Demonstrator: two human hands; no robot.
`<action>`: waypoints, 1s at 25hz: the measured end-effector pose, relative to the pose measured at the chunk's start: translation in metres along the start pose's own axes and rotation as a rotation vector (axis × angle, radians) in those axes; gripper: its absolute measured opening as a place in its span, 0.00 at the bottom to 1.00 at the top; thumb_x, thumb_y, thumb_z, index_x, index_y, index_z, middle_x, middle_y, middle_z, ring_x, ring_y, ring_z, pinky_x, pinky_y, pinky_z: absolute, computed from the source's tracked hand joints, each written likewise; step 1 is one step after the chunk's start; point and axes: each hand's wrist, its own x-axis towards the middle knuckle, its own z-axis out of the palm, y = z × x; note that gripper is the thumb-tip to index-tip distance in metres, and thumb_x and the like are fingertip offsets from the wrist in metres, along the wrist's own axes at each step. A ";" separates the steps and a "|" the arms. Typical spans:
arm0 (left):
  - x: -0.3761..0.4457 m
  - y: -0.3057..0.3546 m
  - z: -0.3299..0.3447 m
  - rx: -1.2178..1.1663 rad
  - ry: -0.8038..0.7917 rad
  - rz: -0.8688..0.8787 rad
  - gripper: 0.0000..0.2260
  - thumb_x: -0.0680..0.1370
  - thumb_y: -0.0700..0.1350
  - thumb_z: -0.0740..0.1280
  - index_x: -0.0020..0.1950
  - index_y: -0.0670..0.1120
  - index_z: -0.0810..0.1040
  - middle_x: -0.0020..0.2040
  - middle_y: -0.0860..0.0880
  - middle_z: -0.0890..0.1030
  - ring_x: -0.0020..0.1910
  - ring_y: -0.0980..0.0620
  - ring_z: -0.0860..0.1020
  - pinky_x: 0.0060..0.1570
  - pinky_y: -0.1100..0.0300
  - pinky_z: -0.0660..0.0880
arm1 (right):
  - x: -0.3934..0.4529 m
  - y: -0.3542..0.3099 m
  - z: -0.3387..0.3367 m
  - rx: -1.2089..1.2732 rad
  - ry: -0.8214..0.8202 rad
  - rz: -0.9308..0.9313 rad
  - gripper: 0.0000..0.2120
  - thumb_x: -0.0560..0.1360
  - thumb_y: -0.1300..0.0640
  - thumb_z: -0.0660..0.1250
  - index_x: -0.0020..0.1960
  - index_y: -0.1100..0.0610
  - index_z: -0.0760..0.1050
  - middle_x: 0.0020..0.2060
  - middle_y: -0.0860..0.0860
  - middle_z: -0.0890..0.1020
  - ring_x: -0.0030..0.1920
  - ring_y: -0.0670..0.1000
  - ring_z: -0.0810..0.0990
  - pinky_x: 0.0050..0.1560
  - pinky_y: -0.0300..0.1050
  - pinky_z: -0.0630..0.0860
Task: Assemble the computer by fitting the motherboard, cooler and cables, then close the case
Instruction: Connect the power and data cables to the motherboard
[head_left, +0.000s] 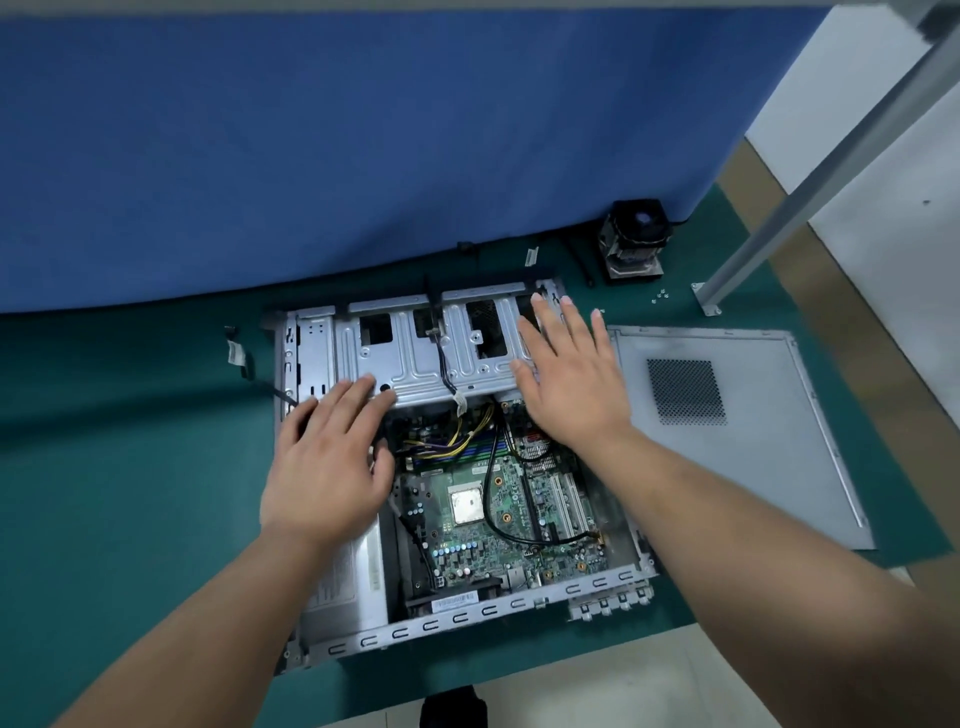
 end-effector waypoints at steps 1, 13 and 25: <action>0.001 0.001 -0.003 0.000 -0.018 -0.002 0.26 0.80 0.55 0.55 0.79 0.57 0.65 0.81 0.54 0.64 0.80 0.54 0.60 0.78 0.48 0.55 | 0.002 -0.002 -0.001 -0.013 -0.044 0.004 0.29 0.85 0.41 0.45 0.82 0.52 0.58 0.82 0.50 0.55 0.82 0.55 0.50 0.80 0.60 0.49; 0.009 0.004 -0.015 -0.134 -0.054 -0.046 0.21 0.82 0.61 0.56 0.73 0.59 0.72 0.75 0.58 0.71 0.75 0.54 0.66 0.73 0.52 0.58 | 0.009 0.017 -0.002 0.036 -0.134 -0.087 0.34 0.82 0.34 0.35 0.84 0.48 0.48 0.83 0.47 0.49 0.82 0.49 0.41 0.81 0.51 0.41; 0.262 0.066 -0.029 -0.528 -0.349 -0.444 0.19 0.82 0.62 0.58 0.64 0.53 0.79 0.62 0.49 0.82 0.57 0.46 0.78 0.61 0.52 0.71 | 0.013 0.023 0.012 0.152 -0.104 -0.030 0.31 0.83 0.35 0.46 0.83 0.44 0.51 0.83 0.50 0.39 0.81 0.50 0.34 0.81 0.52 0.44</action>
